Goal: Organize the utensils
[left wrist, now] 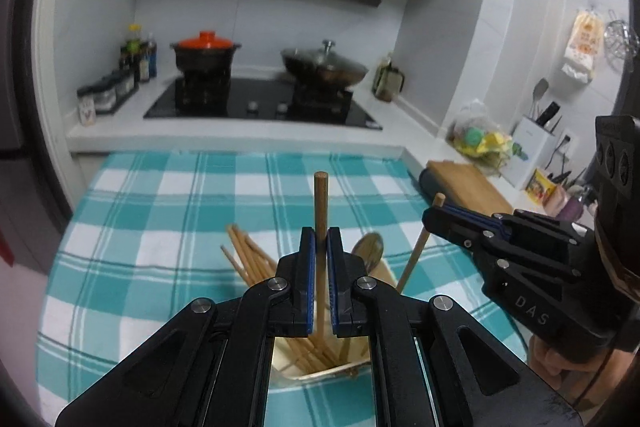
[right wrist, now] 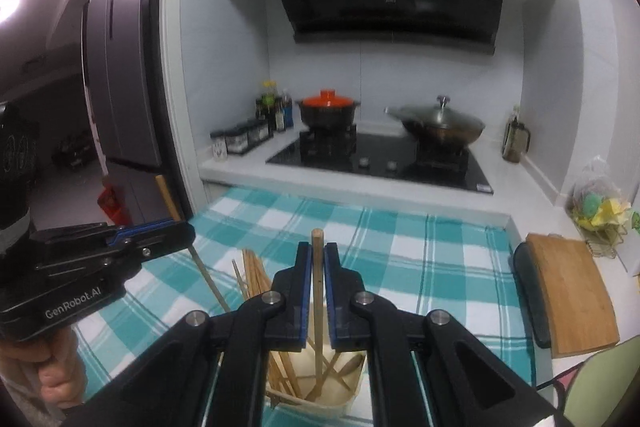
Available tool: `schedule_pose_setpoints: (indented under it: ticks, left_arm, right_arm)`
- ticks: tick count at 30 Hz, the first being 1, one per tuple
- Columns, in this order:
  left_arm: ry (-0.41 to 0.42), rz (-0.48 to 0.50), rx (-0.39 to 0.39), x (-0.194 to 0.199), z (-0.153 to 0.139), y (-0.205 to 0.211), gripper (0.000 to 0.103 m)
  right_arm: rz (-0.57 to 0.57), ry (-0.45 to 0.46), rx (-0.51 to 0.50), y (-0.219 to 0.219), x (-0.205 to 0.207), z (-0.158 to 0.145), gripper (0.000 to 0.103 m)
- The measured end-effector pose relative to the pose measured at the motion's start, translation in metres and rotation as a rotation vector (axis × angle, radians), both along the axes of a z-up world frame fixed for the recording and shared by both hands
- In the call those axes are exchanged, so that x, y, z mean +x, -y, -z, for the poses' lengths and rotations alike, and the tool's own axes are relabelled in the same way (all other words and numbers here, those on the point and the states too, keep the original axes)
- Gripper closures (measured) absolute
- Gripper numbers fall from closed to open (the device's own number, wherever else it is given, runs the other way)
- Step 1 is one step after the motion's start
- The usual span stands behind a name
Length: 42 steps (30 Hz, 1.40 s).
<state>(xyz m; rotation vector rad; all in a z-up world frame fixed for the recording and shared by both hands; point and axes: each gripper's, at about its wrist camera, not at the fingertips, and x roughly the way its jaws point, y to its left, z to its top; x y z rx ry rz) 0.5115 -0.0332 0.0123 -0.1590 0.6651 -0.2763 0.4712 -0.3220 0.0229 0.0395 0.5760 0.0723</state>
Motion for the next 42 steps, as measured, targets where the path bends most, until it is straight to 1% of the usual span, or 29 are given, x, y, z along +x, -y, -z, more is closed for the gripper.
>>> schedule_pose_setpoints:
  ticks: [1, 2, 3, 4, 5, 6, 7, 8, 9, 11, 13, 14, 15, 17, 19, 22, 23, 26, 27, 29, 31, 33, 36, 38, 42]
  left_arm:
    - [-0.056, -0.008, 0.007, 0.013, 0.012, 0.000, 0.098]
    - [-0.102, -0.035, 0.018, 0.025, 0.023, -0.001, 0.094]
    - [-0.134, -0.060, 0.033, 0.032, 0.030, -0.001, 0.078]
    - [-0.153, -0.091, 0.050, 0.035, 0.034, -0.004, 0.065]
    - [-0.143, -0.119, 0.062, 0.032, 0.035, -0.008, 0.041]
    - [-0.112, -0.142, 0.073, 0.023, 0.033, -0.011, 0.026]
    - [-0.074, -0.154, 0.088, 0.013, 0.029, -0.015, 0.021]
    - [-0.034, -0.163, 0.115, 0.002, 0.023, -0.018, 0.014]
    - [-0.002, -0.174, 0.143, -0.007, 0.020, -0.024, 0.009]
    - [0.063, -0.204, 0.204, -0.031, 0.012, -0.026, 0.006]
    - [0.115, -0.230, 0.254, -0.053, 0.006, -0.026, 0.002]
    - [0.136, -0.247, 0.275, -0.064, 0.003, -0.026, 0.001]
    - [0.159, -0.265, 0.290, -0.078, 0.000, -0.025, 0.001]
    - [0.181, -0.281, 0.290, -0.103, -0.003, -0.024, 0.001]
    - [0.163, -0.283, 0.284, -0.126, -0.004, -0.022, 0.001]
    - [0.135, -0.244, 0.300, -0.158, -0.004, -0.018, 0.001]
    - [0.140, -0.259, 0.313, -0.169, -0.004, -0.016, 0.001]
    - [0.198, -0.318, 0.370, -0.204, -0.004, -0.012, 0.001]
    - [0.205, -0.328, 0.377, -0.213, -0.004, -0.012, 0.001]
    - [0.180, -0.328, 0.354, -0.227, -0.003, -0.015, 0.001]
    - [0.146, -0.316, 0.302, -0.238, -0.002, -0.022, 0.001]
    - [0.131, -0.310, 0.266, -0.249, 0.000, -0.026, 0.000]
    - [0.123, -0.302, 0.254, -0.264, 0.001, -0.023, 0.000]
    - [0.105, -0.279, 0.265, -0.269, 0.001, -0.019, 0.000]
    - [0.117, -0.270, 0.291, -0.284, 0.000, -0.012, 0.000]
  right_arm:
    - [-0.004, -0.054, -0.006, -0.001, 0.014, 0.012, 0.097]
    - [0.007, -0.085, -0.005, 0.000, 0.025, 0.024, 0.096]
    - [0.001, -0.106, 0.018, 0.002, 0.034, 0.034, 0.094]
    - [-0.016, -0.131, 0.051, 0.002, 0.044, 0.044, 0.094]
    - [-0.016, -0.146, 0.068, 0.004, 0.048, 0.051, 0.088]
    - [-0.006, -0.142, 0.081, 0.006, 0.049, 0.054, 0.081]
    - [0.006, -0.119, 0.102, 0.010, 0.045, 0.053, 0.065]
    - [0.019, -0.090, 0.131, 0.015, 0.040, 0.051, 0.052]
    - [0.032, -0.062, 0.158, 0.019, 0.031, 0.047, 0.048]
    - [0.046, -0.022, 0.173, 0.023, 0.014, 0.038, 0.045]
    - [0.051, 0.010, 0.141, 0.020, -0.002, 0.028, 0.043]
    - [0.048, 0.027, 0.121, 0.017, -0.016, 0.024, 0.036]
    - [0.046, 0.040, 0.110, 0.014, -0.028, 0.021, 0.032]
    - [0.039, 0.059, 0.099, 0.007, -0.057, 0.016, 0.020]
    - [0.043, 0.066, 0.074, -0.001, -0.084, 0.014, 0.018]
    - [0.081, 0.081, 0.024, -0.016, -0.124, 0.015, 0.017]
    - [0.094, 0.084, 0.005, -0.022, -0.137, 0.016, 0.017]
    - [0.110, 0.087, -0.042, -0.040, -0.167, 0.018, 0.016]
    - [0.115, 0.082, -0.053, -0.045, -0.176, 0.018, 0.016]
    - [0.126, 0.059, -0.067, -0.054, -0.189, 0.019, 0.016]
    - [0.148, 0.023, -0.081, -0.061, -0.199, 0.019, 0.016]
    - [0.172, -0.001, -0.082, -0.066, -0.209, 0.019, 0.016]
    - [0.208, -0.004, -0.059, -0.070, -0.227, 0.018, 0.016]
    - [0.244, 0.003, -0.048, -0.072, -0.238, 0.018, 0.016]
    - [0.232, -0.005, -0.052, -0.078, -0.253, 0.015, 0.016]
